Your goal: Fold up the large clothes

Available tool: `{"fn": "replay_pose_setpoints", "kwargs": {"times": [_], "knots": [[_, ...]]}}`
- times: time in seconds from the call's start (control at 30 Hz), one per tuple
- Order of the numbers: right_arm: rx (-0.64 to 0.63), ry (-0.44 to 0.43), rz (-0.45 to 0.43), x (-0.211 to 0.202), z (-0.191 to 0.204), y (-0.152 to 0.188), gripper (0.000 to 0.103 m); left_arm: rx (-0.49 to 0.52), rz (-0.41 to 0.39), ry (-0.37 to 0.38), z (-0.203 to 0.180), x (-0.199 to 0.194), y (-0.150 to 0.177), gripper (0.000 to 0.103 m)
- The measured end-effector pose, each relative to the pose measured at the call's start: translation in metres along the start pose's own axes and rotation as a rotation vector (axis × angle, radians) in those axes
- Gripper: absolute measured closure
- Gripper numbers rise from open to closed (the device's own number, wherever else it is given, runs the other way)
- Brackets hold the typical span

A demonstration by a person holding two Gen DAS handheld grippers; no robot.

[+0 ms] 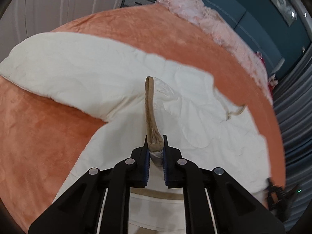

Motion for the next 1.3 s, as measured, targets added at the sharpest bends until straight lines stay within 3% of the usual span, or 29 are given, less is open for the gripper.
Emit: {"fn": "replay_pose_setpoints", "kwargs": {"times": [0.13,0.3,0.5,0.83,0.97,1.07,1.17,1.23,1.3], "knots": [[-0.105,0.137,0.007,0.006,-0.006,0.005,0.093,0.072,0.013,-0.073,0.005,0.023,0.022,0.093],[-0.283,0.310,0.038,0.021,-0.005,0.018,0.093,0.178,-0.047,-0.139,0.003,0.033,0.034,0.092],[-0.377,0.415,0.027,0.033,-0.006,0.022,0.092,0.273,-0.139,-0.207,-0.001,0.037,0.041,0.091],[-0.382,0.455,0.010,0.015,0.000,0.027,0.090,0.329,-0.197,-0.256,-0.007,0.038,0.045,0.091],[-0.333,0.514,-0.118,-0.039,0.030,0.032,0.079,0.314,-0.199,-0.235,-0.006,0.037,0.044,0.090],[-0.384,0.340,-0.073,-0.032,0.091,0.054,0.077,0.303,-0.198,-0.220,-0.006,0.035,0.044,0.088],[-0.485,0.218,0.027,0.001,0.142,0.083,0.077,0.263,-0.181,-0.177,-0.003,0.027,0.040,0.071],[-0.576,0.197,0.066,0.025,0.170,0.103,0.076,0.233,-0.171,-0.154,0.002,0.016,0.037,0.023],[-0.615,0.182,0.113,0.045,0.182,0.120,0.070,0.199,-0.197,-0.151,0.018,-0.006,0.032,0.008]]}}
Point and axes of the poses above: each gripper's, at about its wrist camera, not at the fingertips, and x roughly the way its jaws point, z to its left, y to its underside, the point moved 8 cm from there along x, roughly the way its jaws point, and after that the axes turned 6 degrees about -x, right-handed, at the moved point
